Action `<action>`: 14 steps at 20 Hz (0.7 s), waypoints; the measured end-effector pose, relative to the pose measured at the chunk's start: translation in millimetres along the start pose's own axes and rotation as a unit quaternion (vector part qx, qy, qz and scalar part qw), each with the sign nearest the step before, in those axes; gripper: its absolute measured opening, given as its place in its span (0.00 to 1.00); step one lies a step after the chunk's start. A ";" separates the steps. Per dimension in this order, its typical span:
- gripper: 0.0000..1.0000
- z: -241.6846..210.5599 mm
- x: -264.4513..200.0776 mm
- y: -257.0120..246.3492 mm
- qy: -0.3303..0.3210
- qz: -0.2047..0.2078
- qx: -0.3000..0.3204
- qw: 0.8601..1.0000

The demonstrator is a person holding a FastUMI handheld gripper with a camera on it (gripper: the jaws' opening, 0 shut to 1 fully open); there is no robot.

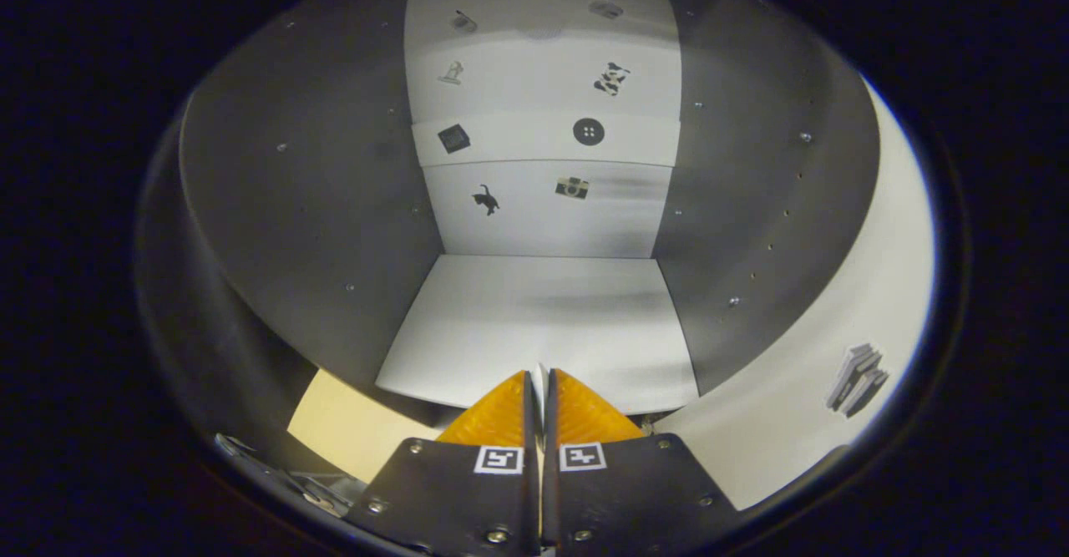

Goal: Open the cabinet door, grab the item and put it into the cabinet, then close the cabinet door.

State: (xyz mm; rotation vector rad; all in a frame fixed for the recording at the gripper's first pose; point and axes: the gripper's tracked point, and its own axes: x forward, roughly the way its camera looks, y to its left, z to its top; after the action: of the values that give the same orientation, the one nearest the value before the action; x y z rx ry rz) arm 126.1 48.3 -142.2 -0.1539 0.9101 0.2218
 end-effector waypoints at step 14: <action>0.15 14.8 23.0 2.5 -0.005 0.015 0.026 1.000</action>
State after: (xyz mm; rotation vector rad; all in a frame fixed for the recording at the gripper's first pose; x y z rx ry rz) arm 150.4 57.0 -151.6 -0.0914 0.9081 0.2262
